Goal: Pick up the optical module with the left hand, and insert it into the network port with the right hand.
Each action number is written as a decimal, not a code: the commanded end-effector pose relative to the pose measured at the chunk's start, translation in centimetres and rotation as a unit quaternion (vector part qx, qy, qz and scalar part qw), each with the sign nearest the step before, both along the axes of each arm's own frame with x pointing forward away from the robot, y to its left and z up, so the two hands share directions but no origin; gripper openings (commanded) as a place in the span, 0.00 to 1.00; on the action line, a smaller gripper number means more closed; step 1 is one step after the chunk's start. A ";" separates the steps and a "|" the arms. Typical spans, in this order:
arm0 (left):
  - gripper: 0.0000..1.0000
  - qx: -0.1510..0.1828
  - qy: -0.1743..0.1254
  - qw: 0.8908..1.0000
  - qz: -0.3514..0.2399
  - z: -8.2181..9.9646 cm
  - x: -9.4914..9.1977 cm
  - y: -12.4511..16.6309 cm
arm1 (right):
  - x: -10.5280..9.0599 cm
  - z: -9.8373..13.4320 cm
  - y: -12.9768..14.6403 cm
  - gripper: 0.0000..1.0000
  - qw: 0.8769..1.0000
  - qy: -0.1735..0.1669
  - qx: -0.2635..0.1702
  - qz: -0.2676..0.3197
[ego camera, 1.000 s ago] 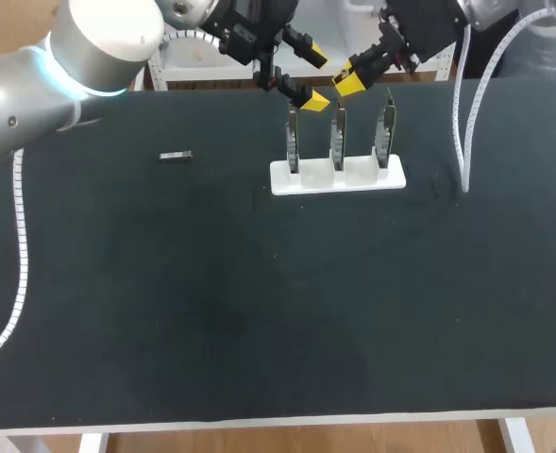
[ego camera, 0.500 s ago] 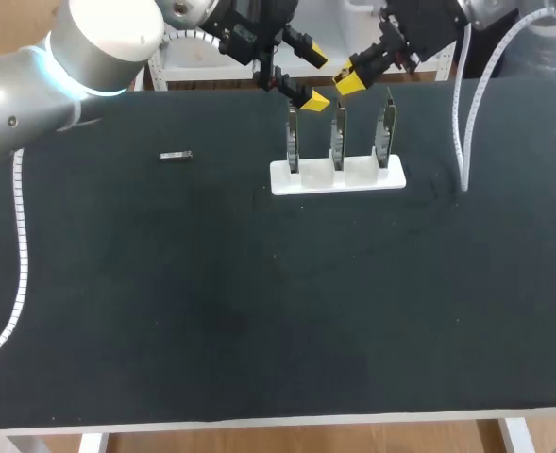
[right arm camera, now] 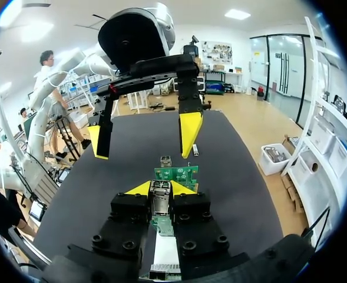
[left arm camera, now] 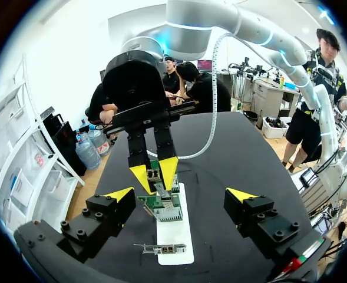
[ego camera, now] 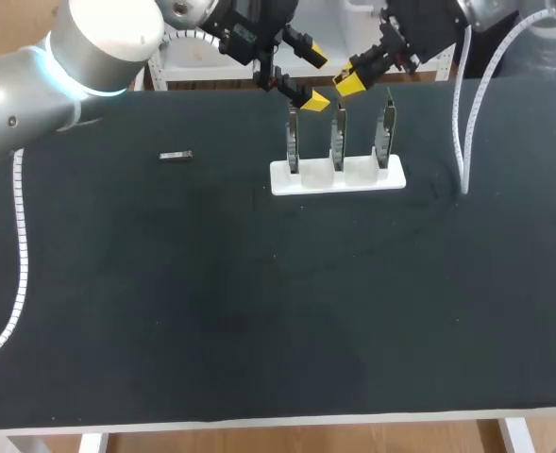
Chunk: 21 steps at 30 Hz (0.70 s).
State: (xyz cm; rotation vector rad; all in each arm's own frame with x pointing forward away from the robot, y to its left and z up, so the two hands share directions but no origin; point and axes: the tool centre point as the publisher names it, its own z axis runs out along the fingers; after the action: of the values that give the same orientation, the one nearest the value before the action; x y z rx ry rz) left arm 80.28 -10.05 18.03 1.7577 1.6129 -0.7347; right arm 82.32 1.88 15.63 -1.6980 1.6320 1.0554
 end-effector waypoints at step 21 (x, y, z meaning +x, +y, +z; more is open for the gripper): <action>1.00 0.002 0.000 1.000 0.001 0.0 -0.1 -0.1 | 0.7 1.0 0.0 0.00 0.999 0.005 0.006 0.038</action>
State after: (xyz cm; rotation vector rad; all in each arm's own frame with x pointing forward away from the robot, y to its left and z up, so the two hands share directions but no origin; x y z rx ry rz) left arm 80.28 -10.05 18.03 1.7577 1.6129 -0.7347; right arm 82.31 1.89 16.56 -1.7169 1.5948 1.0422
